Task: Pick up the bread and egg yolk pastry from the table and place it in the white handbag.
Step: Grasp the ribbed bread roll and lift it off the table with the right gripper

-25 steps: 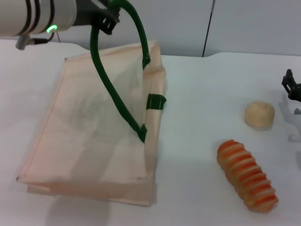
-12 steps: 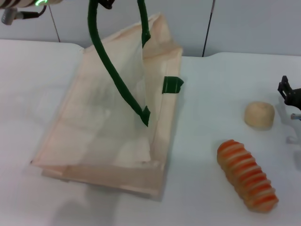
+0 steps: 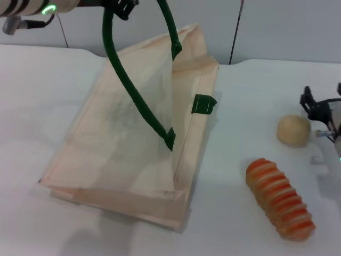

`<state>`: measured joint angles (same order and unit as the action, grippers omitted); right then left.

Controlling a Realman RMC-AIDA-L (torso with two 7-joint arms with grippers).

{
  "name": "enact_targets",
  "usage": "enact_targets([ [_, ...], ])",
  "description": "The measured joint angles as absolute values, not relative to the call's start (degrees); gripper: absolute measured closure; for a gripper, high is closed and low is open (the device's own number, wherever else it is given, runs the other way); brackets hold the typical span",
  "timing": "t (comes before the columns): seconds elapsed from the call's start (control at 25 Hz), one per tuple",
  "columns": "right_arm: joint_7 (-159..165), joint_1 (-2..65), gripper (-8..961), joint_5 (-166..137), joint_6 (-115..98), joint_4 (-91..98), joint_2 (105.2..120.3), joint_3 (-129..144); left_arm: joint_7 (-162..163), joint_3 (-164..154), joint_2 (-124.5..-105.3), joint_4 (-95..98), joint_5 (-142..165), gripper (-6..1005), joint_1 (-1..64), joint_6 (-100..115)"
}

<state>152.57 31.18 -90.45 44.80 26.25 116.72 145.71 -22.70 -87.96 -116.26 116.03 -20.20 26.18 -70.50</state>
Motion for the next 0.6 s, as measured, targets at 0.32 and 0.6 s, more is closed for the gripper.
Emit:
enact_targets([
  [0.32,145.55,27.98,167,-89.83,48.42,36.19,116.04,144.82,-22.8,-87.56,-116.25,116.08,-18.74,861,25.92,-71.26],
  [0.6,138.67,23.37,167,-90.03,46.01,48.63,113.45,139.21,-22.93,-87.53,-116.21,116.09,-18.21,861,25.54,-71.54],
])
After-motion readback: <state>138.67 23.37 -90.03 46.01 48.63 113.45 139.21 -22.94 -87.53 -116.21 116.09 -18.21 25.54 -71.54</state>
